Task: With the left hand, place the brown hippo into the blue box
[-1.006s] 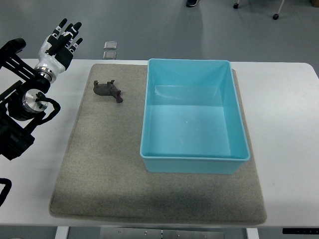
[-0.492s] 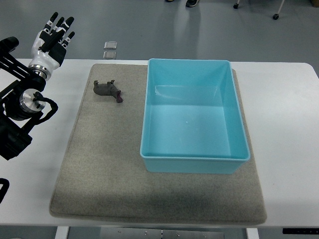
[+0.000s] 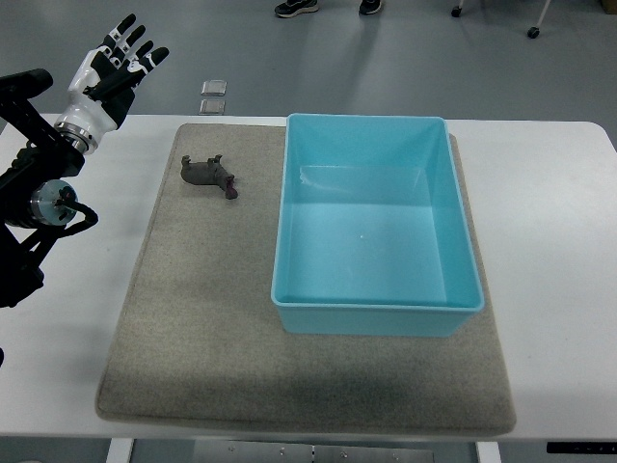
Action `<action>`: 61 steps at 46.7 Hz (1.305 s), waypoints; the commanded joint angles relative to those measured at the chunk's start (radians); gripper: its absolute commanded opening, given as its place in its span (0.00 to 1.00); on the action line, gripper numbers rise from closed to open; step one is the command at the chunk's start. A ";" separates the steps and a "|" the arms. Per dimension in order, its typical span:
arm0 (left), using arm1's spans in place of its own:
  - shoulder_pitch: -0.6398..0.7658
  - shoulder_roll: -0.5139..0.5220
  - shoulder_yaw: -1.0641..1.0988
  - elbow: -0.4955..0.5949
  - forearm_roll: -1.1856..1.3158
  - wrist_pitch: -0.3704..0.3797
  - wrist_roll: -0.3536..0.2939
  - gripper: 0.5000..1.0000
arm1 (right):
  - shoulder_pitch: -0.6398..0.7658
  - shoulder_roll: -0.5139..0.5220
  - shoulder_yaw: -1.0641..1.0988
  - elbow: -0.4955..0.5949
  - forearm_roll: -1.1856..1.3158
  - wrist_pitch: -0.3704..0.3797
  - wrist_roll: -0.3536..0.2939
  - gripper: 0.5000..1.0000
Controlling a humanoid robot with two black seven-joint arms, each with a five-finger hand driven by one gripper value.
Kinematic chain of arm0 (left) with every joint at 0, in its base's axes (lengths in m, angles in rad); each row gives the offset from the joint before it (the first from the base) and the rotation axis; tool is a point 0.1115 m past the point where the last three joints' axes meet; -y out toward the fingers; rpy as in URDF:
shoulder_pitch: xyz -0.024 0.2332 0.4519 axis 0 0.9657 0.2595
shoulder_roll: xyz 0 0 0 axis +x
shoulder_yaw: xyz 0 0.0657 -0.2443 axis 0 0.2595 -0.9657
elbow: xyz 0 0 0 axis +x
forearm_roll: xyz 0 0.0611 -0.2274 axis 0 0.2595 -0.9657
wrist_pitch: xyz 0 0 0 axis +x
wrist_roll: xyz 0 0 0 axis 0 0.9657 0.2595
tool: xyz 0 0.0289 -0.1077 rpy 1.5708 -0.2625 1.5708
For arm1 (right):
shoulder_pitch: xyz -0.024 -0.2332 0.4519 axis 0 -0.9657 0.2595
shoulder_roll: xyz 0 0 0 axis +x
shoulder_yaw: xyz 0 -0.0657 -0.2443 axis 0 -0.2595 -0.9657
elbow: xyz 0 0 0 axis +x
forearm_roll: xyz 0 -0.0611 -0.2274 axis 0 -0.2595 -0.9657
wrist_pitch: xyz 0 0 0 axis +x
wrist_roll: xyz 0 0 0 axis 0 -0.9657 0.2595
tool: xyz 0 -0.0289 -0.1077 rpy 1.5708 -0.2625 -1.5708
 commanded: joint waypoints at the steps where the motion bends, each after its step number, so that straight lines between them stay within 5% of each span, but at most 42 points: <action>1: -0.001 0.000 0.000 -0.001 0.032 -0.011 0.002 0.98 | 0.000 0.000 0.000 0.000 0.000 0.000 0.000 0.87; 21: -0.069 0.113 0.136 -0.034 0.118 -0.056 0.009 0.83 | 0.000 0.000 0.000 0.000 0.000 0.000 0.000 0.87; 41: -0.100 0.130 0.254 -0.087 0.511 -0.056 0.028 0.86 | 0.000 0.000 0.000 0.000 0.000 0.000 0.000 0.87; 61: -0.166 0.144 0.405 -0.100 0.661 -0.036 0.175 0.78 | 0.000 0.000 0.000 0.000 0.000 0.000 0.000 0.87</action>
